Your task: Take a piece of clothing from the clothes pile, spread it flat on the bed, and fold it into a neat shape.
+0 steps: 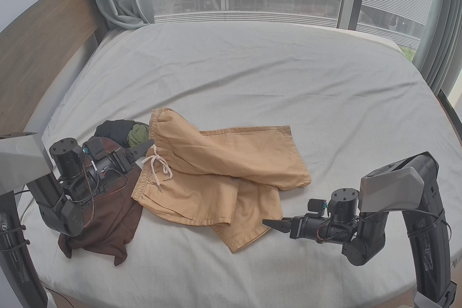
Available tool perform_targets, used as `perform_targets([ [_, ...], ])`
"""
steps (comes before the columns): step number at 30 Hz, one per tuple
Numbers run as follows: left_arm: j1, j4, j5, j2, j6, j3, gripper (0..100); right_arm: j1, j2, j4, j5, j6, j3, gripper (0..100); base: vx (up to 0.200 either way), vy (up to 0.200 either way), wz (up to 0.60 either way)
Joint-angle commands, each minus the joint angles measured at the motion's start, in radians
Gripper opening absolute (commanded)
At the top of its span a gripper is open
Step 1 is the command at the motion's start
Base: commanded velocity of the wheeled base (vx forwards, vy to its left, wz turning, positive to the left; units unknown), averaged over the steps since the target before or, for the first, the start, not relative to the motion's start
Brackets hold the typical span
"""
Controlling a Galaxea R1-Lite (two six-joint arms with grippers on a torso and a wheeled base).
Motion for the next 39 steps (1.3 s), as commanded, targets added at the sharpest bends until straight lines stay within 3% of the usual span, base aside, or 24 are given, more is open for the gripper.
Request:
perform_targets([
  [1,0.0,-0.014,0.0,0.012,-0.001,-0.001,100,0.025,0.047,-0.007,-0.027,0.005,-0.04,100,0.0,0.0,0.0],
  [17,0.0,-0.022,0.002,0.026,0.001,-0.009,100,0.039,-0.021,-0.01,-0.034,0.149,-0.065,100,0.0,0.0,0.0],
  [29,0.002,-0.022,0.0,0.029,-0.001,-0.01,100,0.002,-0.095,-0.01,-0.034,0.166,-0.074,100,0.0,0.0,0.0],
  [39,0.002,-0.022,0.002,0.034,0.001,-0.01,100,0.018,-0.035,-0.01,-0.06,0.163,-0.08,100,0.0,0.0,0.0],
])
